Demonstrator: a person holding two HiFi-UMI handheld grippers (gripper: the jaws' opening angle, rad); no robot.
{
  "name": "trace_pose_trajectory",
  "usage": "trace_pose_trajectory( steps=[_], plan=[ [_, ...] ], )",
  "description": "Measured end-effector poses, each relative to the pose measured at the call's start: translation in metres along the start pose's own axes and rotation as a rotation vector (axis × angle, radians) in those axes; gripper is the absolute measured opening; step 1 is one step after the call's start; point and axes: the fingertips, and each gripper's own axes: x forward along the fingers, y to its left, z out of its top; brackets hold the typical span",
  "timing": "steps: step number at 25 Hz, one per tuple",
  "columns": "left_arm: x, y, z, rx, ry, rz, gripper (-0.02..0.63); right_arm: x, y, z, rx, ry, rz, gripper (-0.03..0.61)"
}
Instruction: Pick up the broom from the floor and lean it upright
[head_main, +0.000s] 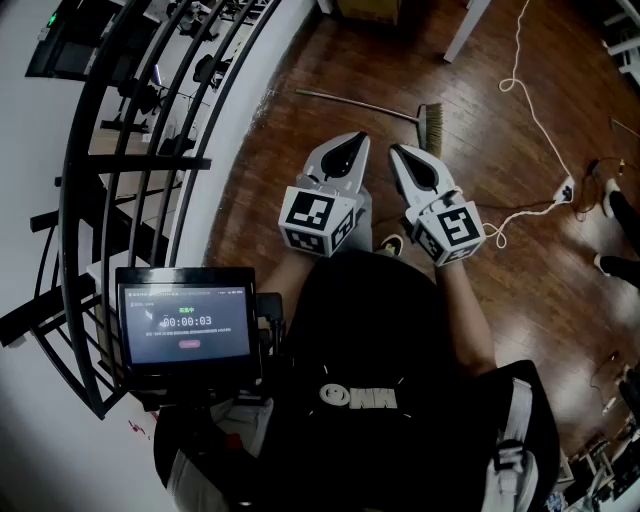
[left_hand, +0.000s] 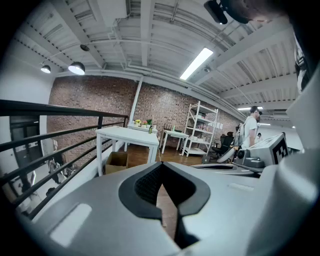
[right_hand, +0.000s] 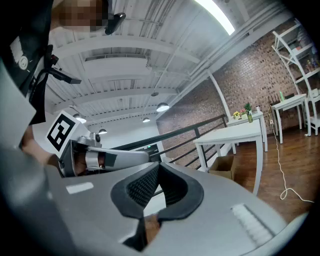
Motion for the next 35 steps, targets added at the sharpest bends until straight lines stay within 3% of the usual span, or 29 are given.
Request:
trace_pose_trajectory(
  steps=[14,20,24,31,35],
  plan=[
    [0.085,0.174,0.010,-0.149,0.125,-0.013,0.015,0.202,-0.052,-0.011,-0.078,0.244,0.053,0.003],
    [0.107,0.200,0.010,-0.176,0.154,-0.014,0.015,0.219,-0.097,-0.003,-0.140,0.296,0.012,0.003],
    [0.113,0.195,-0.002,-0.175,0.180,-0.009,0.015,0.206,-0.116,-0.020,-0.182,0.359,0.012,0.003],
    [0.196,0.244,0.029,-0.174,0.206,0.066,0.015,0.270,-0.190,-0.020,-0.236,0.465,0.117,0.003],
    [0.244,0.264,0.023,-0.189,0.235,0.079,0.015,0.299,-0.221,-0.041,-0.247,0.525,0.205,0.003]
  ],
)
